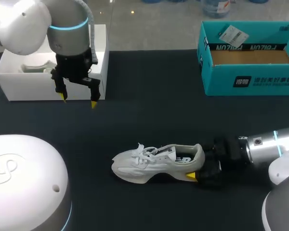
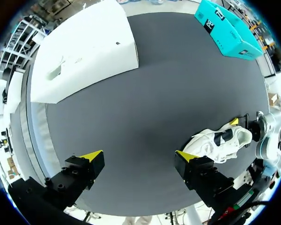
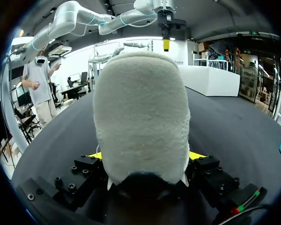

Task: Take the shoe out of the shoebox, open the shoe tongue, remove and reinsert the insole, then place the shoe into the shoebox

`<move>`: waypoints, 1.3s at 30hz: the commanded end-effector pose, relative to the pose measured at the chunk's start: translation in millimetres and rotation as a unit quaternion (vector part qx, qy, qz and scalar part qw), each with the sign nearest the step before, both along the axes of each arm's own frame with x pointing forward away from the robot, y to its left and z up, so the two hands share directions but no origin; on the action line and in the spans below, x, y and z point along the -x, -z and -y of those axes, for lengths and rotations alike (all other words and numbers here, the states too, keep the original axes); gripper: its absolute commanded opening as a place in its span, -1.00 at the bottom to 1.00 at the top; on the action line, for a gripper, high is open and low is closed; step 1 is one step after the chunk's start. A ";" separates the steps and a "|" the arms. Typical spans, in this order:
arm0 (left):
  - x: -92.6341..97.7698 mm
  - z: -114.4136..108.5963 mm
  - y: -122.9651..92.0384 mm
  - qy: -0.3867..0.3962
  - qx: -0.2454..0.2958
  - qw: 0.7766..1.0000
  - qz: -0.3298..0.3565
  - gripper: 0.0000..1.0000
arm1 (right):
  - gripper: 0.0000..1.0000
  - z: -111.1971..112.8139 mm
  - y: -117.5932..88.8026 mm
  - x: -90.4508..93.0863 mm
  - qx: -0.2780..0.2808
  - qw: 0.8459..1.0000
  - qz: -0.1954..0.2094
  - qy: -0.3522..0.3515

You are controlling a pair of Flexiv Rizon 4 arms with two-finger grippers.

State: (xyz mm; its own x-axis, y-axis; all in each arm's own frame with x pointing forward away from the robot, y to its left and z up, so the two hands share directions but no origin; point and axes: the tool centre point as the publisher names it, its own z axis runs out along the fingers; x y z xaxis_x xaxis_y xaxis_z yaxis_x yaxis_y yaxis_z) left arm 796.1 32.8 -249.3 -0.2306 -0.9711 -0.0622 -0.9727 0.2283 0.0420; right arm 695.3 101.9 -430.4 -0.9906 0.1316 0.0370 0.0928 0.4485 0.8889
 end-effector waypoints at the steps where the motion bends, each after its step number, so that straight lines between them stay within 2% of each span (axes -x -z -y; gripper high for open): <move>1: 14.1 28.4 10.7 -0.057 -0.025 0.998 0.008 1.00 | -1.00 -1.8 1.0 0.0 0.003 1.000 0.000 0.000; 3: 27.0 41.9 11.6 -0.002 -0.037 0.999 0.004 1.00 | -1.00 -1.8 1.0 0.0 0.003 1.000 0.000 0.000; 16: 27.0 41.9 11.6 -0.002 -0.037 0.999 0.004 1.00 | -1.00 -1.8 1.0 0.0 0.003 1.000 0.000 0.000; 18: 26.0 43.6 11.3 -0.046 0.002 0.999 0.001 1.00 | -1.00 -1.8 1.0 0.0 0.003 1.000 0.000 0.000; 24: 36.7 73.0 19.9 -0.078 0.040 0.996 0.014 1.00 | -1.00 -1.8 1.0 0.0 0.003 1.000 0.000 0.000; 28: 44.4 93.4 28.0 -0.056 0.049 0.997 -0.004 1.00 | -1.00 -1.8 1.0 0.0 0.003 1.000 0.000 0.000; 39: 68.4 140.9 43.8 -0.027 0.071 0.997 0.003 1.00 | -1.00 -1.8 1.0 0.0 0.003 1.000 0.000 0.000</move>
